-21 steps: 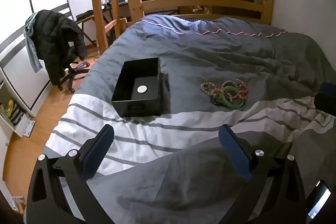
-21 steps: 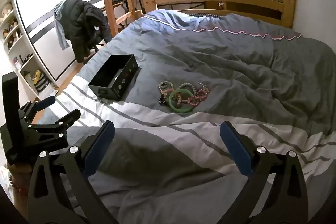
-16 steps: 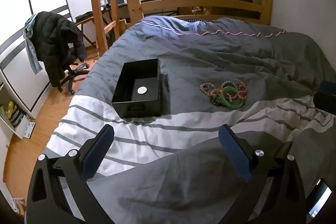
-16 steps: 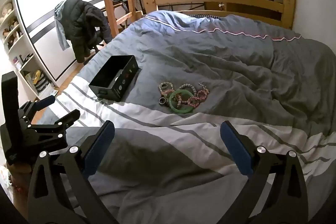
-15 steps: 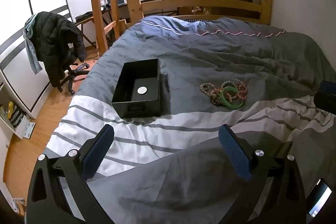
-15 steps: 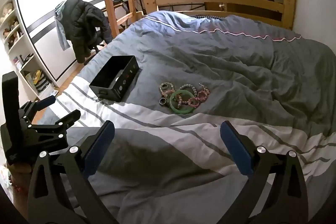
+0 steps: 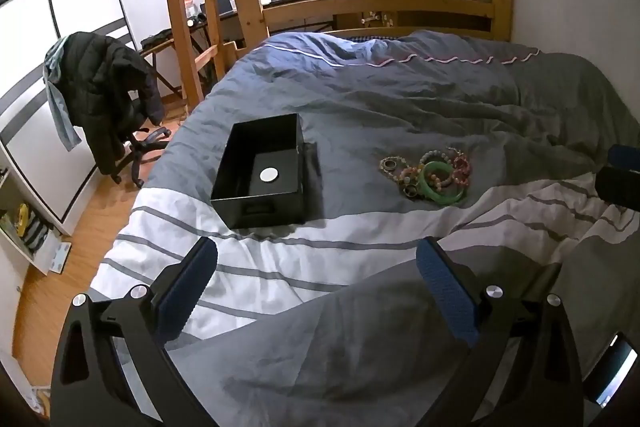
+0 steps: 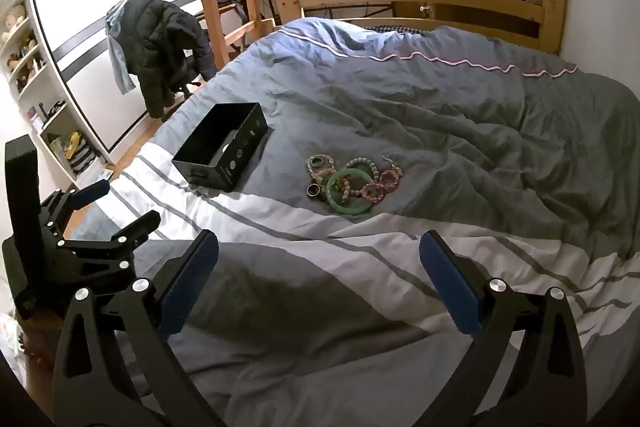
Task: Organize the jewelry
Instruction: 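Move both tools toward the black box and bracelet pile on the bed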
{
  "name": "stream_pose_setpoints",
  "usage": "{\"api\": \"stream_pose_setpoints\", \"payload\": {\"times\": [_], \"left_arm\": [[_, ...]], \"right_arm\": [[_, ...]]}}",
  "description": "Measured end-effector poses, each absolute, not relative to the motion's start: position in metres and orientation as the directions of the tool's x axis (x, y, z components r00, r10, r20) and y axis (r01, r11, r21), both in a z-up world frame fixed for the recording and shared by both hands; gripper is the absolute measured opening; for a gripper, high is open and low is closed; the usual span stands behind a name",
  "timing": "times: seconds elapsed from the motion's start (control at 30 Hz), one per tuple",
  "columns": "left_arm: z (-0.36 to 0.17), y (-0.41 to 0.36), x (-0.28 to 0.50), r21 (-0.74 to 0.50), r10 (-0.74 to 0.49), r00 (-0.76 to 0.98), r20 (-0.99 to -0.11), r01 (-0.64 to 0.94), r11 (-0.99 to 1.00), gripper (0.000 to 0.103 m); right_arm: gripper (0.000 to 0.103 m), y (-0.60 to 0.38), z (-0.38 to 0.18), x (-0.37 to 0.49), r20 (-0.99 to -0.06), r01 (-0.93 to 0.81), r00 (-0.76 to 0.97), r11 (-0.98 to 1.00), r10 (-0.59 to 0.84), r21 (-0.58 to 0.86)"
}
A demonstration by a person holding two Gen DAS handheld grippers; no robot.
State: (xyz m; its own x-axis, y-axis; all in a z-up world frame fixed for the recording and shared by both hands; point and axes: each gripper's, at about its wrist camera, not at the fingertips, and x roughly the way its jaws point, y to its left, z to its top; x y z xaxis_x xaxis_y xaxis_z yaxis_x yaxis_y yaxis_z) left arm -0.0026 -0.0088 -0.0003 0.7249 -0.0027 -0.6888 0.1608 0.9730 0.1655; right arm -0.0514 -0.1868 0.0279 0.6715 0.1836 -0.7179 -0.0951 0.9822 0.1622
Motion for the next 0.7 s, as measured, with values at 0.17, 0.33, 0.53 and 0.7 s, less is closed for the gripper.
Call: {"api": "stream_pose_setpoints", "payload": {"times": [0.17,0.33,0.53,0.7], "left_arm": [[0.0005,-0.0069,-0.0013,0.158,-0.003,0.723,-0.691,0.155,0.975,0.099],[0.0019,-0.0056,-0.0027,0.143,-0.01,0.725,-0.689,0.15,0.978,0.099],[0.0075,-0.0042,-0.0046,0.14,-0.013,0.734,-0.679,0.146,0.979,0.099],[0.0074,-0.0042,-0.0057,0.142,-0.014,0.739,-0.673,0.148,0.979,0.099]], "right_arm": [[0.099,-0.1905,0.0275,-0.0487,-0.718,-0.096,0.671,0.982,0.185,0.164],[0.099,-0.1967,0.0288,-0.0458,-0.718,-0.099,0.67,0.981,0.188,0.165],[0.099,-0.1962,0.0283,-0.0456,-0.72,-0.098,0.669,0.982,0.187,0.164],[0.099,-0.1958,0.0259,-0.0452,-0.722,-0.097,0.666,0.982,0.187,0.165]]}}
